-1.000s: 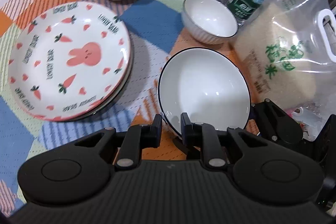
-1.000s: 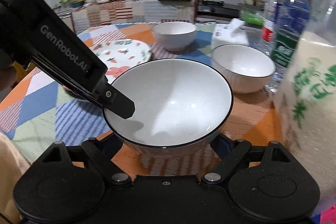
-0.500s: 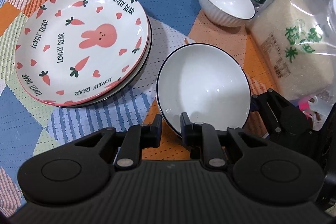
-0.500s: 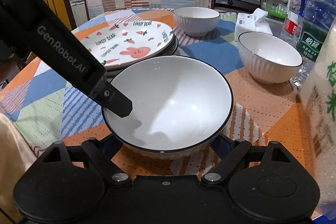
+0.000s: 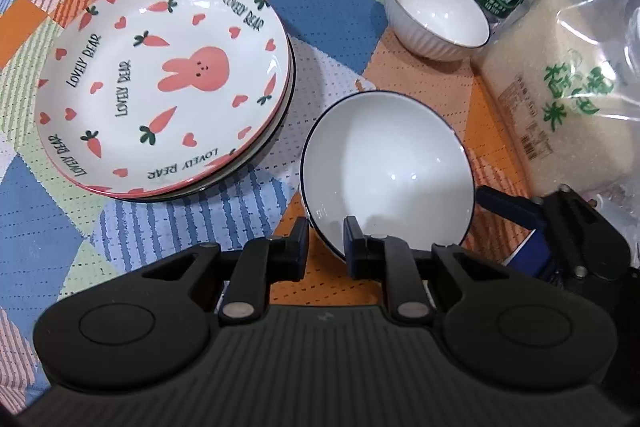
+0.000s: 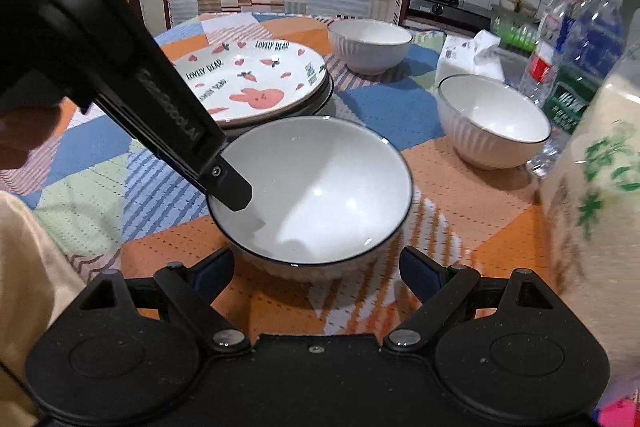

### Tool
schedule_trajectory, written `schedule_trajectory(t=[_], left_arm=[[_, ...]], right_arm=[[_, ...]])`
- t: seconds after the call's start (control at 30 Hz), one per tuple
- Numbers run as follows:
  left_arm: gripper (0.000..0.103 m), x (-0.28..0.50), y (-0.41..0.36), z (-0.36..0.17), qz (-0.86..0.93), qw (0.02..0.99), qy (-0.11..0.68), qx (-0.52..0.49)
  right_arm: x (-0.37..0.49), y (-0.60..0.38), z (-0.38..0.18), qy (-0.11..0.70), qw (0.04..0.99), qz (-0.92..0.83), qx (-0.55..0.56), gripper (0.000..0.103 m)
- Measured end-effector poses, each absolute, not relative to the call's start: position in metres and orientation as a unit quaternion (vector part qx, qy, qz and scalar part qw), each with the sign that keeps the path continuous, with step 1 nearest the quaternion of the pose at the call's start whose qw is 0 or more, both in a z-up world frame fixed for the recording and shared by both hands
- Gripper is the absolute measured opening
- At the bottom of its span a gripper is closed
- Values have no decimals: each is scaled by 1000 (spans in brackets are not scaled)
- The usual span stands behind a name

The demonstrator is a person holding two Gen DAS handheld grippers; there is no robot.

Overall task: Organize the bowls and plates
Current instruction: 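Lift the held bowl with both grippers toward the bowl by the tissue box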

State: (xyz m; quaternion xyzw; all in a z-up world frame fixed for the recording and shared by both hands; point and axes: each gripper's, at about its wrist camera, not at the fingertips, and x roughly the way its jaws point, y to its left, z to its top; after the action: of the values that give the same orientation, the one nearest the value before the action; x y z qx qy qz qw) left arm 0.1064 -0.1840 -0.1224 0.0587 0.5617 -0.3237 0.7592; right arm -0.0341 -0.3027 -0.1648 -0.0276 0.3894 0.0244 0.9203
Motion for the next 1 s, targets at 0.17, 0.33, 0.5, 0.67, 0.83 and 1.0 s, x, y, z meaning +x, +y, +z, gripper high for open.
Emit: schedule_trajectory(t=[0.17,0.33,0.5,0.67,0.83,1.0], left_arm=[[19,107,-185,-101,-322,773,543,61],[20,109,-189,-75,-328,791,512,67],[23,121,-198,-54,-331,805,488,65],[41,151,-213,-47,-334,811,480,26],[42,183,-239,-58,-345,801,489,-2],[42,207,-273,-80,-352,794,496,5]], right_arm=[[-48,-318,-141,368,930,-4,-1,96],[-45,-341,-121,348,932,-71,75,98],[-32,-367,-108,322,931,-80,153,98],[-1,-378,-114,312,929,-91,179,98],[36,-374,-131,343,921,-93,161,98],[70,-383,-152,367,906,-102,183,97]])
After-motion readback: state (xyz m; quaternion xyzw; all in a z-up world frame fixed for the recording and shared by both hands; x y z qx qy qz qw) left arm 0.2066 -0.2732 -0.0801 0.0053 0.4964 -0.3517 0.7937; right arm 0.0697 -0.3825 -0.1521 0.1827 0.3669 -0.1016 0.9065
